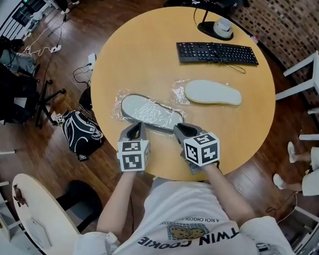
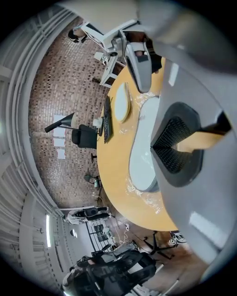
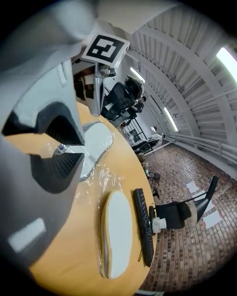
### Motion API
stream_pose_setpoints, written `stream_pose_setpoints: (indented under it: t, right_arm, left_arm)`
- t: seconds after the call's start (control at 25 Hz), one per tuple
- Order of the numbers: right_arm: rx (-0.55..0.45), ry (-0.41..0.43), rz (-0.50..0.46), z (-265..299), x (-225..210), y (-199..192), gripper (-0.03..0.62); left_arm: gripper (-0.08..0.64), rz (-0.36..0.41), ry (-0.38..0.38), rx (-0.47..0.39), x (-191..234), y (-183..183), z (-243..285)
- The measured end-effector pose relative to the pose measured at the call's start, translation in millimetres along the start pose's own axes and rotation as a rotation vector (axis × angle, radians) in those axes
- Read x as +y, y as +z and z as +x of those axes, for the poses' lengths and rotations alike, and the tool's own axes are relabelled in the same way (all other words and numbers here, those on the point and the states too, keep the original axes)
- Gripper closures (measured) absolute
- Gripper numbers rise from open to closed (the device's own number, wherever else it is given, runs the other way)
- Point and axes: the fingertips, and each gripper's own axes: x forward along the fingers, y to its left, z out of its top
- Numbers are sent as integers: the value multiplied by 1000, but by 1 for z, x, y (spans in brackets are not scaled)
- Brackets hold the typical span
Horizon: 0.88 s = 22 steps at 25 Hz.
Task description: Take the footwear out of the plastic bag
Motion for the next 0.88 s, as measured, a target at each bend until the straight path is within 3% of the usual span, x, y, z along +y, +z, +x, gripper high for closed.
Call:
stream_pose_setpoints:
  t: [0.4,0.88]
  right_arm:
    - [23,-55,109,18,-26,0,538]
    - [13,-43,230,21,-36,-5,508]
  left_arm:
    - [554,106,52,46,99,19,49]
    - [554,226,68,143,142,-1,84]
